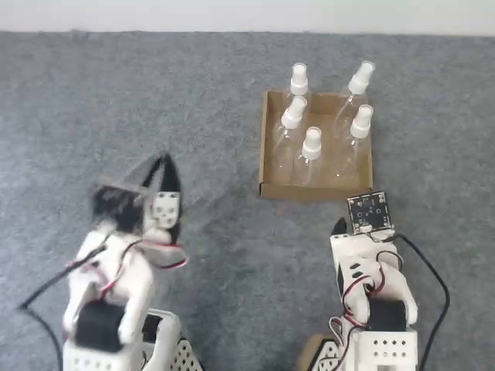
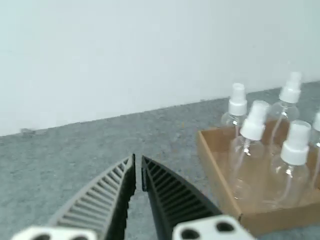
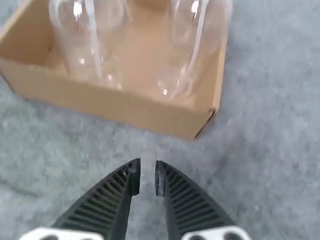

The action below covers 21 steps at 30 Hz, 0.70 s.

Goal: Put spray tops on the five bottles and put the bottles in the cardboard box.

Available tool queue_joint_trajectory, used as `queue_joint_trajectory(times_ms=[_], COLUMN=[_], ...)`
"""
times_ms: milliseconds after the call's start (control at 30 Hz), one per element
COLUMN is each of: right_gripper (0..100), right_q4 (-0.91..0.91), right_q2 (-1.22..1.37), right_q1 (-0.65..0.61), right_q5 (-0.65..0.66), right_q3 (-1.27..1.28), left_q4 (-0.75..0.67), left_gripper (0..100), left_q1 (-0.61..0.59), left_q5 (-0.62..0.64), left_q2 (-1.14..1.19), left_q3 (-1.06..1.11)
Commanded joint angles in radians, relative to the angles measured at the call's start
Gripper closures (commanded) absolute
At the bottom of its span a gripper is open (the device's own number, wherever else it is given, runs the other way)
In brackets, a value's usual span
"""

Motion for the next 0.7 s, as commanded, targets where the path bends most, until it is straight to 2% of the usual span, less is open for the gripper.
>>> queue_joint_trajectory(times_ms=[0, 67, 267, 400, 533, 667], right_gripper=[98.9, 98.9, 98.7, 98.7, 98.7, 98.7], right_q4=[0.035, 0.036, 0.105, 0.288, 0.297, 0.297], right_q2=[-0.016, -0.016, -0.016, -0.016, -0.016, -0.016], right_q1=[0.016, 0.016, 0.016, 0.013, 0.012, 0.012], right_q5=[0.017, 0.021, 0.021, 0.021, 0.020, 0.020], right_q3=[0.023, 0.023, 0.023, 0.023, 0.023, 0.023], left_q4=[0.086, 0.094, 0.077, -0.029, -0.222, -0.212], left_gripper=[99, 99, 99, 99, 99, 99], left_q1=[-0.034, -0.037, -0.092, -0.160, -0.201, -0.230], left_q5=[-0.005, -0.006, -0.009, -0.009, -0.006, -0.008], left_q2=[-0.160, -0.242, -0.206, -0.229, -0.219, -0.218], left_q3=[-0.028, 0.035, 0.234, 0.410, 0.588, 0.582])
